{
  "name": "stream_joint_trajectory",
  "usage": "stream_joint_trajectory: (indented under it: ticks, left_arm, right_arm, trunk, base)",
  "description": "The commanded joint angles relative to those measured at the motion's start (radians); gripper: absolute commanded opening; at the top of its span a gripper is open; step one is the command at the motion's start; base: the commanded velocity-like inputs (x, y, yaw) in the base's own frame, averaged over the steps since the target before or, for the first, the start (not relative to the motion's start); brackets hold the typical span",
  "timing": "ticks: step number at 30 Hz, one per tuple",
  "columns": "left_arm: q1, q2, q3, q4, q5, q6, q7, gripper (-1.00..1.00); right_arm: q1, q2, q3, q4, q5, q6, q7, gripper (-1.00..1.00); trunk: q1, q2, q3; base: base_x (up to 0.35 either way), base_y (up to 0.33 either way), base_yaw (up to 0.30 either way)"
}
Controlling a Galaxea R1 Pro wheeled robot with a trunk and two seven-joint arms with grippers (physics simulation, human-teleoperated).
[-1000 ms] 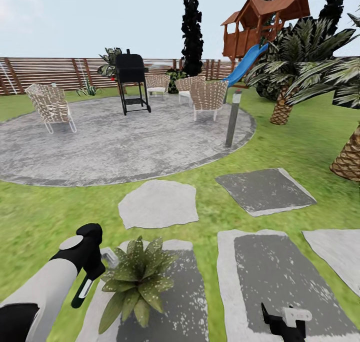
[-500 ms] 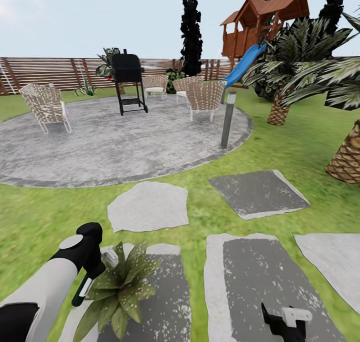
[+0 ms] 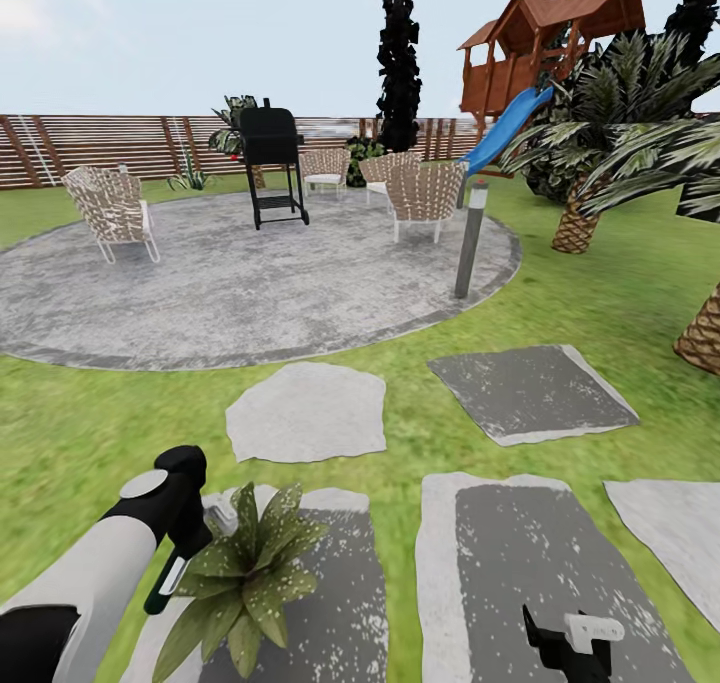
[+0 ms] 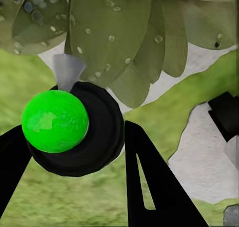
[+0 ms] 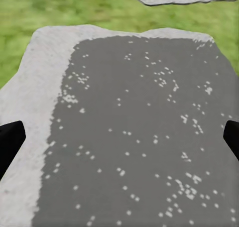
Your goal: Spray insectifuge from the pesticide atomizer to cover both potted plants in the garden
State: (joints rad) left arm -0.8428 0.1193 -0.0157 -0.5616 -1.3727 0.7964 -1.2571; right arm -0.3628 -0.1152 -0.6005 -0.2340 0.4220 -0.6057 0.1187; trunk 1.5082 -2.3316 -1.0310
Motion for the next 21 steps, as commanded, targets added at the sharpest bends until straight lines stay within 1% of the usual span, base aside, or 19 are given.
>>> stream_joint_trajectory:
  ticks: [1, 4, 14, 16, 21]
  left_arm:
    - [0.001, 0.000, -0.001, 0.000, -0.006, 0.009, -0.008, -1.00]
    - [0.005, 0.000, -0.001, 0.001, -0.006, 0.009, -0.008, -1.00]
    - [0.010, 0.005, -0.004, 0.005, -0.005, 0.009, -0.007, -1.00]
    - [0.011, 0.004, -0.006, 0.005, -0.006, 0.009, -0.007, -1.00]
    - [0.011, 0.003, -0.005, 0.005, -0.006, 0.009, -0.007, -1.00]
  right_arm:
    - [-0.001, 0.000, -0.009, 0.001, 0.000, -0.003, 0.010, 1.00]
    - [-0.001, 0.000, -0.009, 0.001, 0.000, -0.003, 0.010, 1.00]
    - [-0.001, 0.000, -0.009, 0.001, 0.000, -0.003, 0.010, 1.00]
    - [-0.001, 0.000, -0.009, 0.001, 0.000, -0.003, 0.010, 1.00]
    - [-0.001, 0.000, -0.009, 0.001, 0.000, -0.003, 0.010, 1.00]
  trunk:
    - [0.000, 0.000, -0.001]
    - [0.000, 0.000, -0.001]
    - [0.000, 0.000, -0.001]
    - [0.000, 0.000, -0.001]
    - [0.000, 0.000, -0.001]
  base:
    - [0.000, 0.000, 0.020]
    - [0.000, 0.000, 0.167]
    - [0.000, -0.008, 0.272]
    - [0.000, -0.222, 0.150]
    - [0.000, -0.260, 0.023]
